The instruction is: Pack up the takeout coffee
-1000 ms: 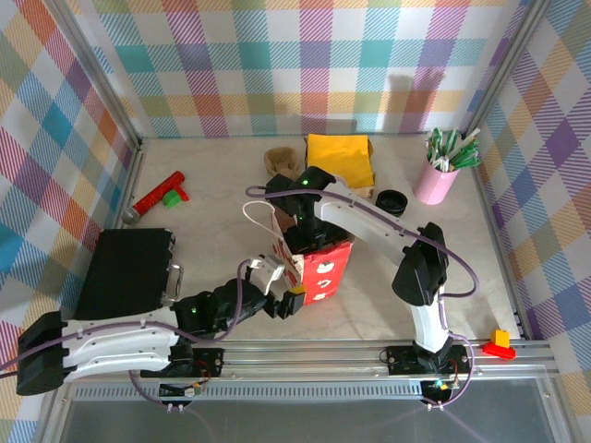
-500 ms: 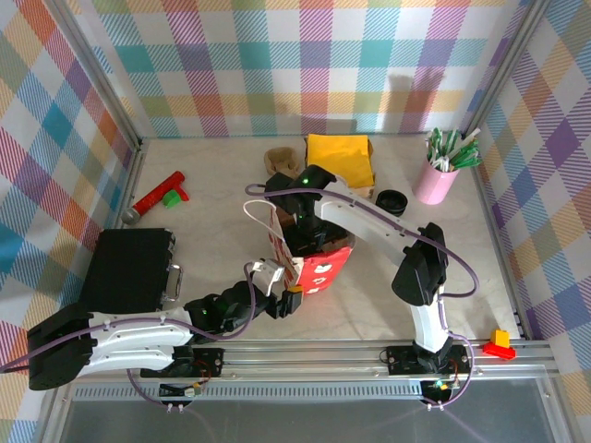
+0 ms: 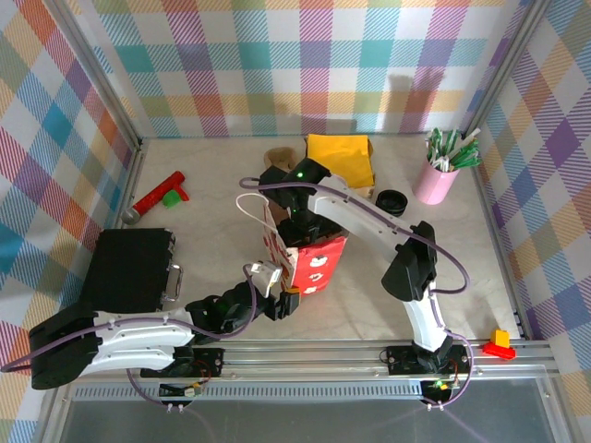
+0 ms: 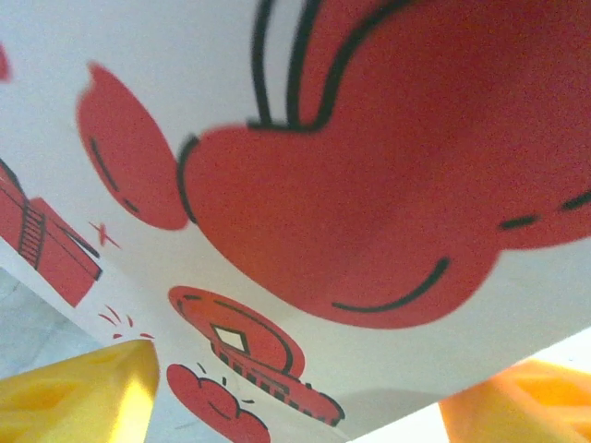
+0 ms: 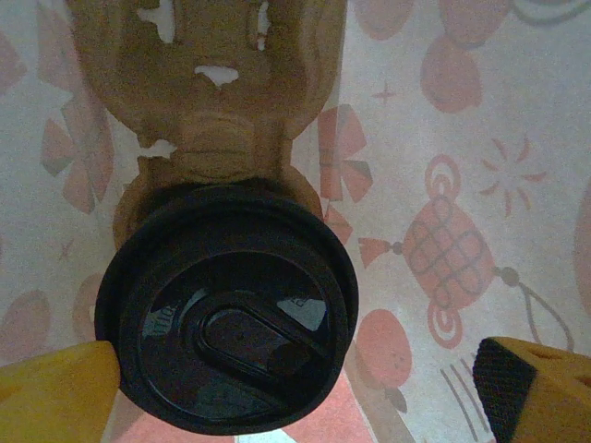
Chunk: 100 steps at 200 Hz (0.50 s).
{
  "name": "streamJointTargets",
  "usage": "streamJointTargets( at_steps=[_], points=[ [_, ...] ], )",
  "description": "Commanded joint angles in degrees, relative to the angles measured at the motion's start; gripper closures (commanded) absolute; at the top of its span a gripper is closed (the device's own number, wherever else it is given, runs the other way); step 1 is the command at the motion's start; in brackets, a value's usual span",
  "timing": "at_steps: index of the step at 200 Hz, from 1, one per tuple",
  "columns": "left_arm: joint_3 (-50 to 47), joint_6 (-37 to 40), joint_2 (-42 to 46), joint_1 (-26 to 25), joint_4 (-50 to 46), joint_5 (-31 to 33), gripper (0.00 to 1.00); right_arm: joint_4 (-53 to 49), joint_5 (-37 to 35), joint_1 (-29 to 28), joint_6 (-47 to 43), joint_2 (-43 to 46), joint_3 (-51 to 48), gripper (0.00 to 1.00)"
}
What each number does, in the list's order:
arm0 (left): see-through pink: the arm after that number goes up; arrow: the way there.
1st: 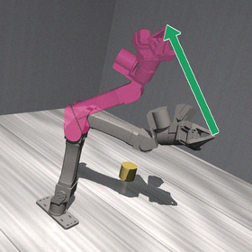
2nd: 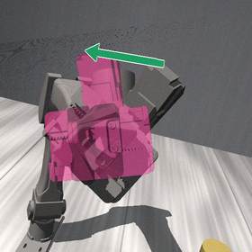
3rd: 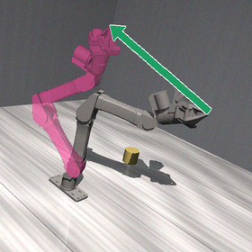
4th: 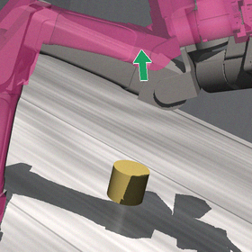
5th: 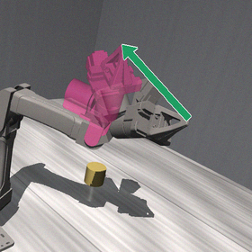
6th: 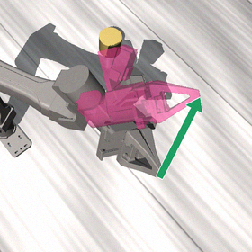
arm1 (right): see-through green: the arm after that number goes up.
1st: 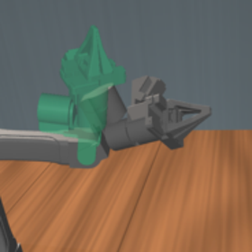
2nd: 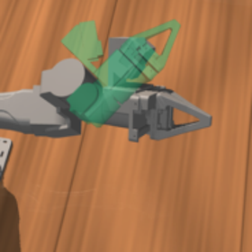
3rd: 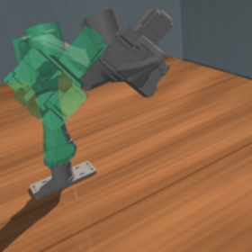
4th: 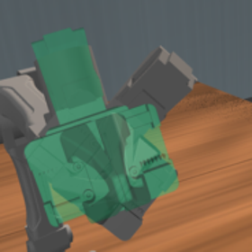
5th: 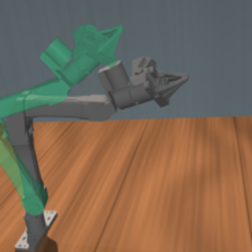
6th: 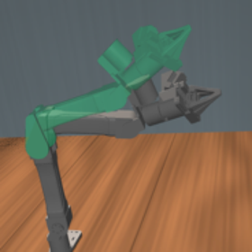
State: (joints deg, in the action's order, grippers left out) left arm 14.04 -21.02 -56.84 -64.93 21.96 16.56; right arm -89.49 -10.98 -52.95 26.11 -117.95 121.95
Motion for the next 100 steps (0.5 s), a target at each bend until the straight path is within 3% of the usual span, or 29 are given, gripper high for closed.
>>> streamJointTargets(
  at_steps=[1, 56, 100],
  points=[
    [1.0, -1.99, 6.36, 0.68, -3.53, -1.84, 0.17, -2.88, -1.05, 0.38, -0.38, -0.87, 1.67, 0.01],
    [8.23, -5.01, 23.88, 0.68, -24.73, -4.21, 0.12, -2.26, -1.4, 0.74, -0.01, -1.23, 1.6, 0.01],
    [21.92, -13.74, 22.9, 1.07, -36.66, -0.02, 0.11, -1.91, -1.23, 0.74, 0.3, -1.4, 1.3, 0.01]
  ],
)
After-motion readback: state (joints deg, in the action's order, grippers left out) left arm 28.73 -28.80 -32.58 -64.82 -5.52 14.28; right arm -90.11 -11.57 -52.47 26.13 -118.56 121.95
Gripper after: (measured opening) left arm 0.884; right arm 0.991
